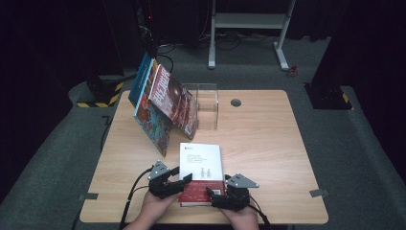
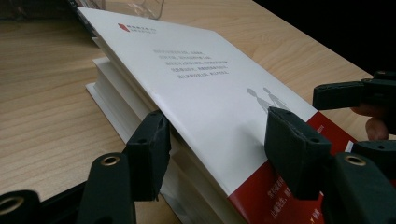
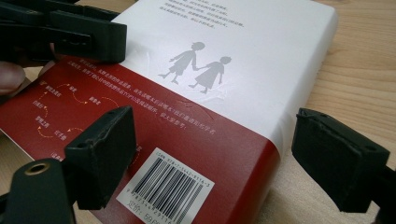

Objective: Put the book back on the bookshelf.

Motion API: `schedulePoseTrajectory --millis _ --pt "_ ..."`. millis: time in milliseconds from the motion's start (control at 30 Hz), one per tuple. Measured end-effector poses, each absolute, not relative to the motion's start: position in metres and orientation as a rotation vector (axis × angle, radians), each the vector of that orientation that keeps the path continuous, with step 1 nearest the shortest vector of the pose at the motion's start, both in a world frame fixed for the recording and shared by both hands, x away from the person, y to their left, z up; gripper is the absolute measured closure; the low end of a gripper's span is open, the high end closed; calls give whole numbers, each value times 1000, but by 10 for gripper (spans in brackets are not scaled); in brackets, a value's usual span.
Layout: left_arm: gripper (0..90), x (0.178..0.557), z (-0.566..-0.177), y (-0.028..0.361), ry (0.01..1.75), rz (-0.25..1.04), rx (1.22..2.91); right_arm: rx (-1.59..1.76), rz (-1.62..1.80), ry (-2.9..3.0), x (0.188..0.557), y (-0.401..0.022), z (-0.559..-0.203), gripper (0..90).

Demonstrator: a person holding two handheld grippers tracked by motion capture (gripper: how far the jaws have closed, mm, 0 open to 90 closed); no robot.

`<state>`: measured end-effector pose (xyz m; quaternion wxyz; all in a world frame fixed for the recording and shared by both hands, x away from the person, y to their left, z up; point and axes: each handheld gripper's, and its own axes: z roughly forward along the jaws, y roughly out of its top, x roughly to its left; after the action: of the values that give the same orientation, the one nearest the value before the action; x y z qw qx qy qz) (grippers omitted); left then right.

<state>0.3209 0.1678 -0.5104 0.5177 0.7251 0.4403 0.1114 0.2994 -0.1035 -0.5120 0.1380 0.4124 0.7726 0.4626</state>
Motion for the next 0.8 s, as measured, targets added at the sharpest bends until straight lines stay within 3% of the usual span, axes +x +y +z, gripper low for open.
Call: schedulePoseTrajectory --millis 267,600,800 --pt "373 335 -522 168 1117 152 1756 1158 1291 2232 297 -98 -514 139" --pt "290 338 -522 162 1113 163 1785 1162 1291 2231 297 -99 -515 139" --pt "285 339 -522 162 1109 162 1792 1157 1293 2230 297 -99 -515 139"
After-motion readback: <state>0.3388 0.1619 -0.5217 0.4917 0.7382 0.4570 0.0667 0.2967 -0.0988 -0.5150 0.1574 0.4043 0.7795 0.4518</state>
